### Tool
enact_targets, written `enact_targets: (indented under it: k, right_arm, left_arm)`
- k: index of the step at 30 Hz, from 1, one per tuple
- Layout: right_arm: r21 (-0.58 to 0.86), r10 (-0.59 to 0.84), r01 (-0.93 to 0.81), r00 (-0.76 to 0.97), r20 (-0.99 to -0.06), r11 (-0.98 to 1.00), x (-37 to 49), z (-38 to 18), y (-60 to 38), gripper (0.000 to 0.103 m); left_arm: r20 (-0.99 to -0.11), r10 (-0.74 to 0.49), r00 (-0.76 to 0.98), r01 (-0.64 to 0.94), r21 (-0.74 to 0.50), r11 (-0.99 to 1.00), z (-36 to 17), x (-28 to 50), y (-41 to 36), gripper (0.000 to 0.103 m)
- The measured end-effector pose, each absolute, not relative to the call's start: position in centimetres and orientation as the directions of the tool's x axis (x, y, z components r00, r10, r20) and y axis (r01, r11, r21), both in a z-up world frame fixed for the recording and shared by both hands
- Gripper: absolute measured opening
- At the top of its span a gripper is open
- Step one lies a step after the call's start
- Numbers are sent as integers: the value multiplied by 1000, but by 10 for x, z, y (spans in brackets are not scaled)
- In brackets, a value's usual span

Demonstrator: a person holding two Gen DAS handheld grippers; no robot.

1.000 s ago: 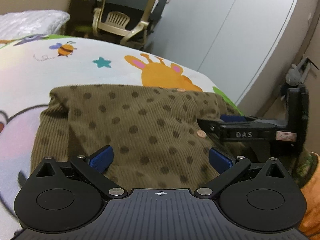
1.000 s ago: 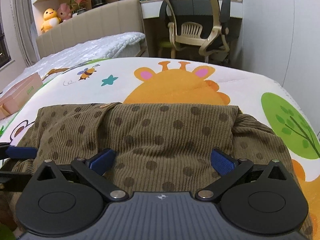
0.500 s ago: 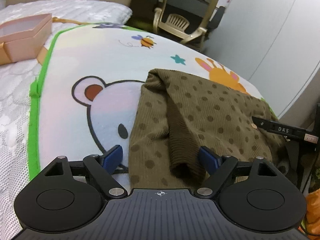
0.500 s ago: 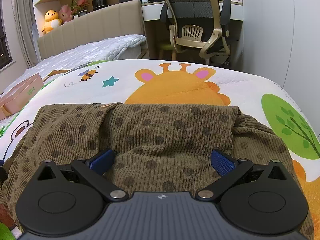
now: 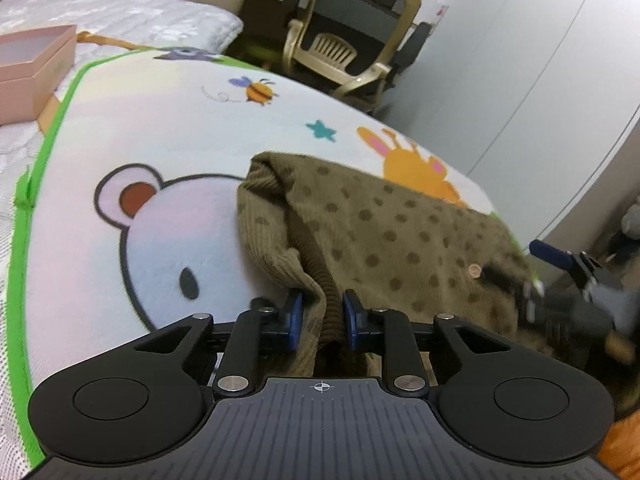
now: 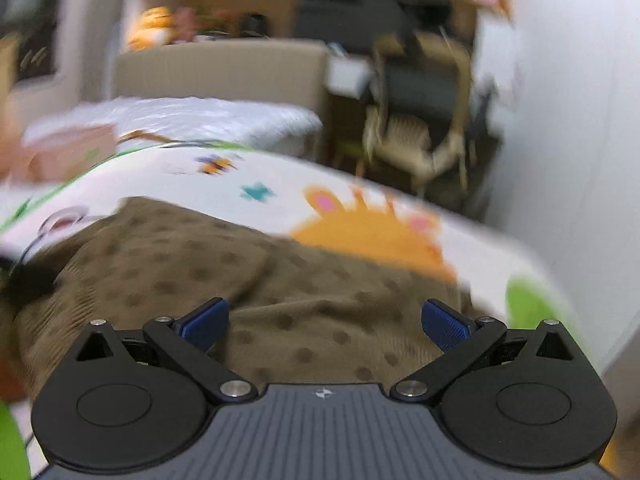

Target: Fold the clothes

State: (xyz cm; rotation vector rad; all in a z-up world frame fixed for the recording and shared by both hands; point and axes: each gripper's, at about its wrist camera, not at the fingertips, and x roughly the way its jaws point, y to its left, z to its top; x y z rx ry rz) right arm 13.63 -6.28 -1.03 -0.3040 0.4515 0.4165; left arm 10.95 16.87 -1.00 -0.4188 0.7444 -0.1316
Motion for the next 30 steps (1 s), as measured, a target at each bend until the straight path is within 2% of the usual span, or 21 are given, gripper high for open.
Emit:
enact_targets:
  k: [4,6,8,11,14,15,16,18,19,21,23,26,30]
  right_arm:
    - [-147,526,-657,701,-482,739,95,1,-24,103]
    - [-141,579,-723,640,-506,676,84,-3,-1,103]
    - [-172,585,-758,607,-537,629,75,-15,24,103]
    - [-302,521,-727,665,-536,617,70,-31,58,102]
    - [-366,452,-680,712,-537,636,82,-40,79,91]
    - [-362,437,-675,712,-550,643,89,-42,83,84]
    - [-357,422,-670,710,-563,651,96,-45,87,69]
    - [-321,413,-664,700,-582,675,109,-47,88,51]
    - [-297,414,-659,698,-585,691,114,-45,86,31]
    - [-276,420,-646,707,-569,712,116,-37,81,16]
    - [-252,434,-622,731,-527,741,117,-20,68,13]
    - [-208,426,-558,783,-453,803,122,8,34,12]
    - [-134,333,-407,864,-377,904,133,35,-43,12]
  left_arm:
    - [-602,-297,741,-1,-443,896,-1,110,167,24]
    - [-596,-309,741,13,-447,894,2,112,165,24]
    - [-596,-319,737,20,-453,891,4,116,163,24]
    - [-592,-334,734,32,-461,887,7,118,162,24]
    - [-584,-348,734,47,-467,883,9,119,161,24]
    - [-581,-352,734,52,-469,882,9,119,160,24]
    - [-577,-355,736,55,-470,881,10,119,161,24]
    - [-568,-351,745,56,-470,881,15,118,163,24]
    - [-560,-344,753,54,-468,882,18,116,165,26]
    - [-529,-309,791,42,-456,889,33,111,173,32]
    - [-483,-273,832,31,-450,892,49,106,180,46]
    - [-415,-245,876,34,-454,890,75,101,186,56]
    - [-398,-250,883,64,-425,903,91,106,170,69]
